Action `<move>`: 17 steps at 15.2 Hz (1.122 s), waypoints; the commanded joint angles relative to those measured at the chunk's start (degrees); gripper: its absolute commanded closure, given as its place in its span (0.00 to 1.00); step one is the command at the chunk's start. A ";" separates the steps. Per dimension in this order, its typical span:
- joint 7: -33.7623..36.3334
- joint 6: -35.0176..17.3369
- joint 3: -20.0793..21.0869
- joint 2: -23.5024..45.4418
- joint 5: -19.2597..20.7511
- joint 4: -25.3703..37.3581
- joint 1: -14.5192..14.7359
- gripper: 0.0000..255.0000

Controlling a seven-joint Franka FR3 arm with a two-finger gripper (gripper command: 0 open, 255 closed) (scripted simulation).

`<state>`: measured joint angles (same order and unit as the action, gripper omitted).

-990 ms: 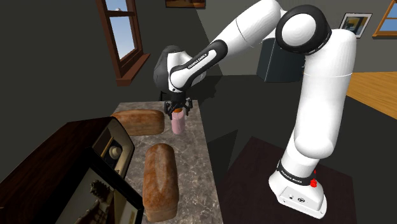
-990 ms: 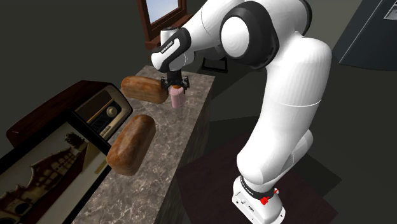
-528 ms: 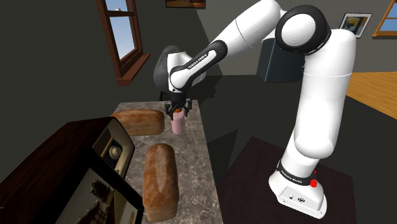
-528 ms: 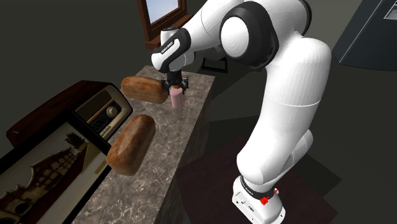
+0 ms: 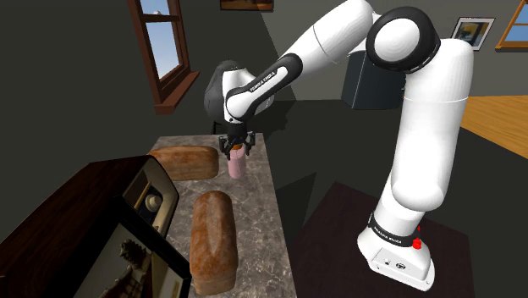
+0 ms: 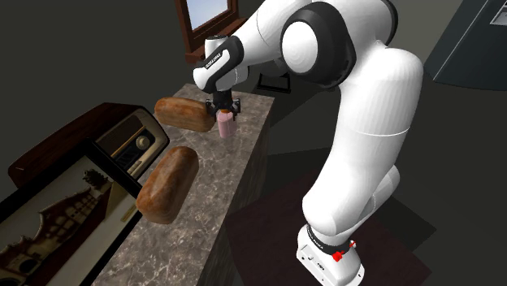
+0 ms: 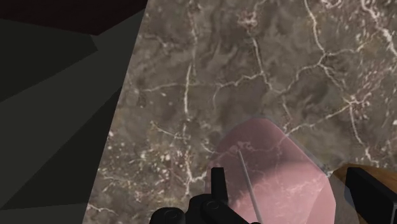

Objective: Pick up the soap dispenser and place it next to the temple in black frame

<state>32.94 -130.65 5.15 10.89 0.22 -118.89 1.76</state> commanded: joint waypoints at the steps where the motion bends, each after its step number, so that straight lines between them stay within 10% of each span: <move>1: -0.06 -0.08 -0.04 0.03 0.00 -0.07 -0.05 1.00; 17: -0.35 11.30 0.06 -5.55 -0.58 5.76 -0.19 1.00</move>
<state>32.62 -120.20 5.20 5.80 -0.31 -113.53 1.58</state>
